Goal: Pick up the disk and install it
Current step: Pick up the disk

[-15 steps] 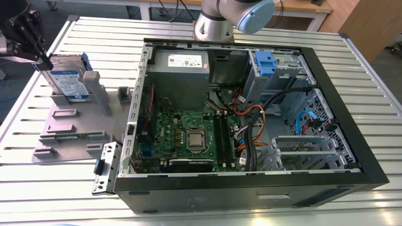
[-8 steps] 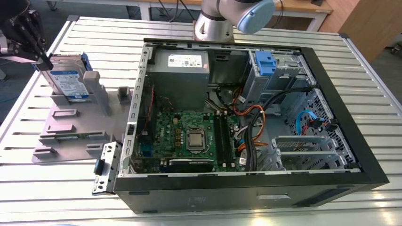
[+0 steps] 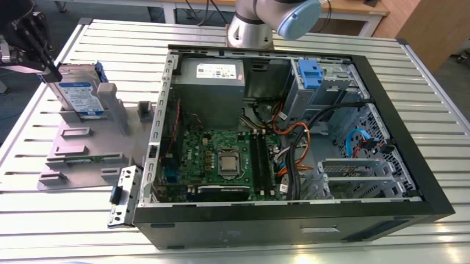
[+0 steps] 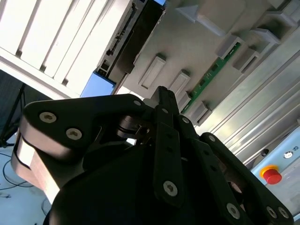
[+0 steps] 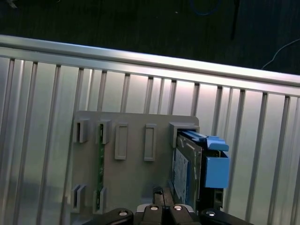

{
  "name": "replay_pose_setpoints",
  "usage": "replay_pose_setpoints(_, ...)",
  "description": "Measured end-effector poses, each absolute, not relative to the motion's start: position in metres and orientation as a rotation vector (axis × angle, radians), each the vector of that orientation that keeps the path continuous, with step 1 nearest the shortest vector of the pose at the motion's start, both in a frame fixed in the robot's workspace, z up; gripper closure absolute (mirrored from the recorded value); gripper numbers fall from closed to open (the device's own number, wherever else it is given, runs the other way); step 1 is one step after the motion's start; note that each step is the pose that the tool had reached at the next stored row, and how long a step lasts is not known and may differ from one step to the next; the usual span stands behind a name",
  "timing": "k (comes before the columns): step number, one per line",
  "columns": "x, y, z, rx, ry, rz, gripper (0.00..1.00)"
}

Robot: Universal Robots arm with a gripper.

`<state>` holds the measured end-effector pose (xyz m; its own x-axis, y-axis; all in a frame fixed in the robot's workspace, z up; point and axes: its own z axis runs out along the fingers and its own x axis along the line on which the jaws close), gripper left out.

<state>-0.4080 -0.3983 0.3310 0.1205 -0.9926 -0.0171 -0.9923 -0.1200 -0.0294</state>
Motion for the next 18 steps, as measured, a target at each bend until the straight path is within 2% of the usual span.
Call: replay_pose_setpoints(18,-0.408,-0.3983,0.331,-2.38,1.999,-0.009,0.89)
